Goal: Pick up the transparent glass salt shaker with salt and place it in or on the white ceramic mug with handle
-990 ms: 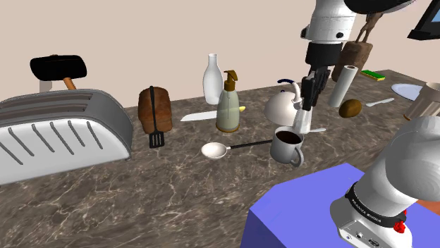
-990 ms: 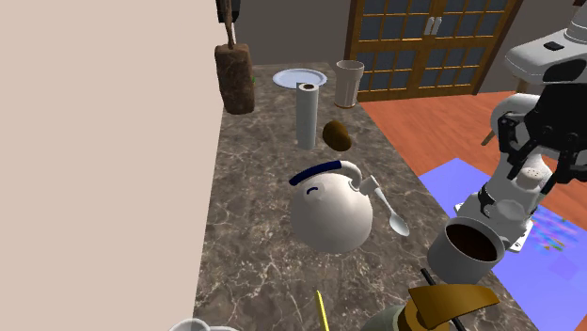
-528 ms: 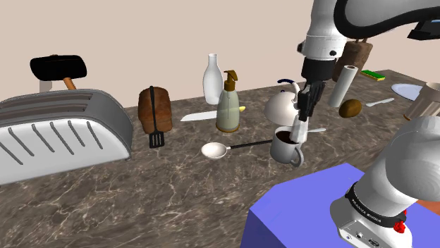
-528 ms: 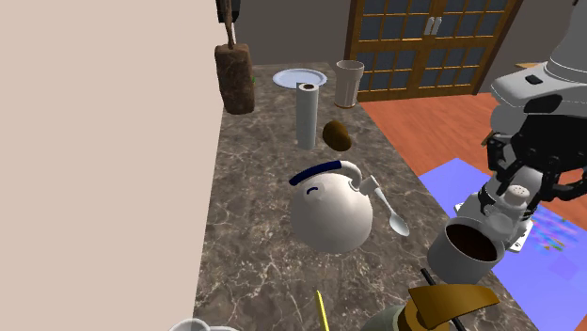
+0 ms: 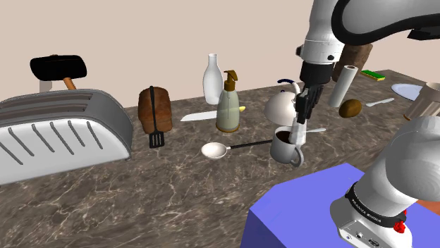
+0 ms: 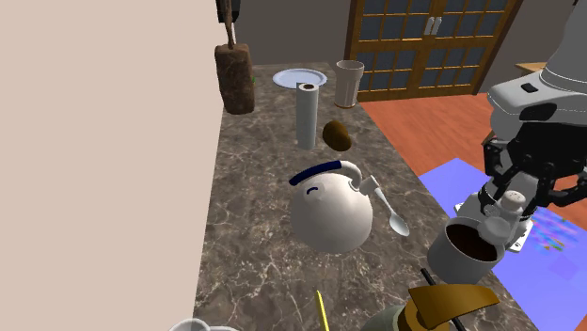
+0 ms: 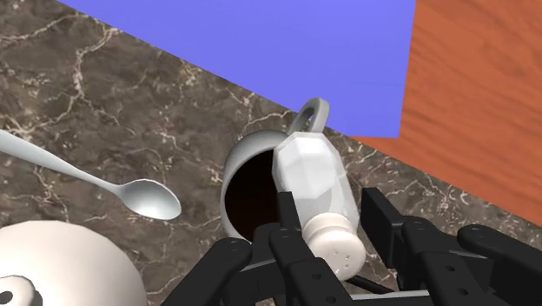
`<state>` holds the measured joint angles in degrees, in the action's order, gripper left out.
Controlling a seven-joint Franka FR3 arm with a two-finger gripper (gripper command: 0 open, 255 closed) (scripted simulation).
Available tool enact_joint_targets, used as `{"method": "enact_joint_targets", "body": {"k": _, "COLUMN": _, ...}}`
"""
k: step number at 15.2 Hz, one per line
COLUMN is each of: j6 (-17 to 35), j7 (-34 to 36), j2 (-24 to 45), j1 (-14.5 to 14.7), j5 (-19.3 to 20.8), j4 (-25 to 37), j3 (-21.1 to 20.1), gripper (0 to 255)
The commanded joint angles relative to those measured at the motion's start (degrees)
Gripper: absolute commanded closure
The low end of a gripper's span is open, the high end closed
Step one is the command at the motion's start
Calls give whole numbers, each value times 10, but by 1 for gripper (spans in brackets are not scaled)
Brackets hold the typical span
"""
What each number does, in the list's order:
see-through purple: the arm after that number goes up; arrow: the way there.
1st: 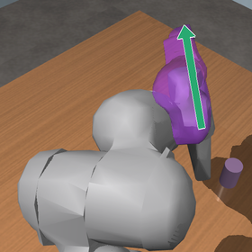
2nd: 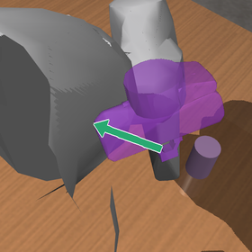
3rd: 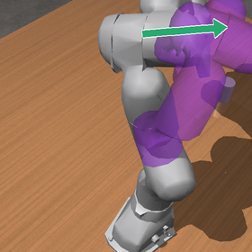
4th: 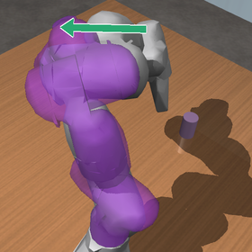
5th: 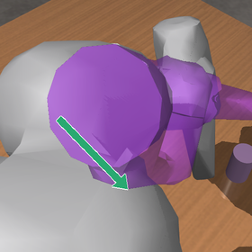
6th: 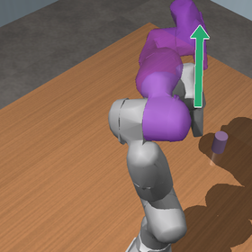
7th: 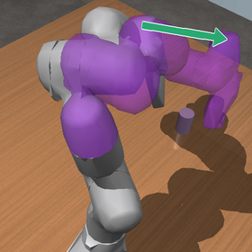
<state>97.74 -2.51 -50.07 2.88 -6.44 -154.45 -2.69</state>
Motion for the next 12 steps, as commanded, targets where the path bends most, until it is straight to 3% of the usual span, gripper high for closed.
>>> {"method": "enact_joint_targets", "body": {"k": 1, "j6": 0, "j7": 0, "j2": 2, "j1": 0, "j5": 1, "j4": -4, "j3": 0, "gripper": 255}}
{"method": "enact_joint_targets", "body": {"k": 2, "j6": -1, "j7": 0, "j2": 1, "j1": 0, "j5": 0, "j4": -3, "j3": 0, "gripper": 0}}
{"method": "enact_joint_targets", "body": {"k": 7, "j6": 0, "j7": 0, "j2": 2, "j1": 0, "j5": 1, "j4": -4, "j3": 0, "gripper": 0}}
{"method": "enact_joint_targets", "body": {"k": 12, "j6": -66, "j7": 0, "j2": 16, "j1": -4, "j5": 8, "j4": 76, "j3": 7, "gripper": 0}}
